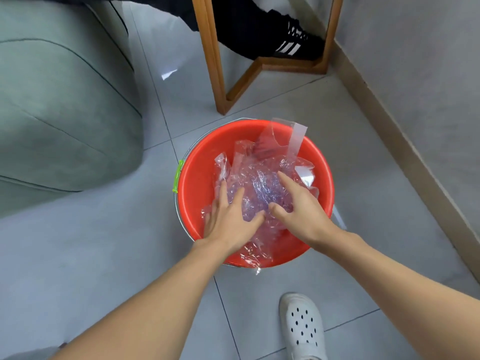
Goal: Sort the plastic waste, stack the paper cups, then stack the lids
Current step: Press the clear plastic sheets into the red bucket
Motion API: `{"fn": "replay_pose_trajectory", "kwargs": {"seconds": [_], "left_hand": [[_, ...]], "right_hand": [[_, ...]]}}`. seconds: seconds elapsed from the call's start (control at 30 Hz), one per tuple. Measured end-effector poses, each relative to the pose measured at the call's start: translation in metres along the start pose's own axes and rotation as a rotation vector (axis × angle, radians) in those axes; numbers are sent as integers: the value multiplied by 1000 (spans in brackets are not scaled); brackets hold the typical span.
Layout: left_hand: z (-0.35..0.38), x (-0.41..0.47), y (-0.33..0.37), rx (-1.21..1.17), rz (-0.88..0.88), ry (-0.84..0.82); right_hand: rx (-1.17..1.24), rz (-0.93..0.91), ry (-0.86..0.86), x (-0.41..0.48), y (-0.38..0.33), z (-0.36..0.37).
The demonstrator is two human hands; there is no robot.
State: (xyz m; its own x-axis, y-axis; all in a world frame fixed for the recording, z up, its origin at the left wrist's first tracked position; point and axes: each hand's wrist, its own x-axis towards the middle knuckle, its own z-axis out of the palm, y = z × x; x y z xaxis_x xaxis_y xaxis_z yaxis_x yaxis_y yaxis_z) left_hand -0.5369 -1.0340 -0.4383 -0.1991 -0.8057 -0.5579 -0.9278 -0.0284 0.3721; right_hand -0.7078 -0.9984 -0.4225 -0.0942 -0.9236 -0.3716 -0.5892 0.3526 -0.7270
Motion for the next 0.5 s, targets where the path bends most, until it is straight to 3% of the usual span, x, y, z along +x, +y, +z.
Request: {"fn": "replay_pose_trajectory", "kwargs": {"seconds": [0.13,0.27,0.5], "left_hand": [[-56,-43,30,82,66,39],[-106,-97,84,128,252,85],[-144,-196,209,168,579,21]], "right_hand": [[24,26,110,-45,-43,-46],[54,57,254,-112,-84,-101],[214,216,600,-260,-112,-187]]}}
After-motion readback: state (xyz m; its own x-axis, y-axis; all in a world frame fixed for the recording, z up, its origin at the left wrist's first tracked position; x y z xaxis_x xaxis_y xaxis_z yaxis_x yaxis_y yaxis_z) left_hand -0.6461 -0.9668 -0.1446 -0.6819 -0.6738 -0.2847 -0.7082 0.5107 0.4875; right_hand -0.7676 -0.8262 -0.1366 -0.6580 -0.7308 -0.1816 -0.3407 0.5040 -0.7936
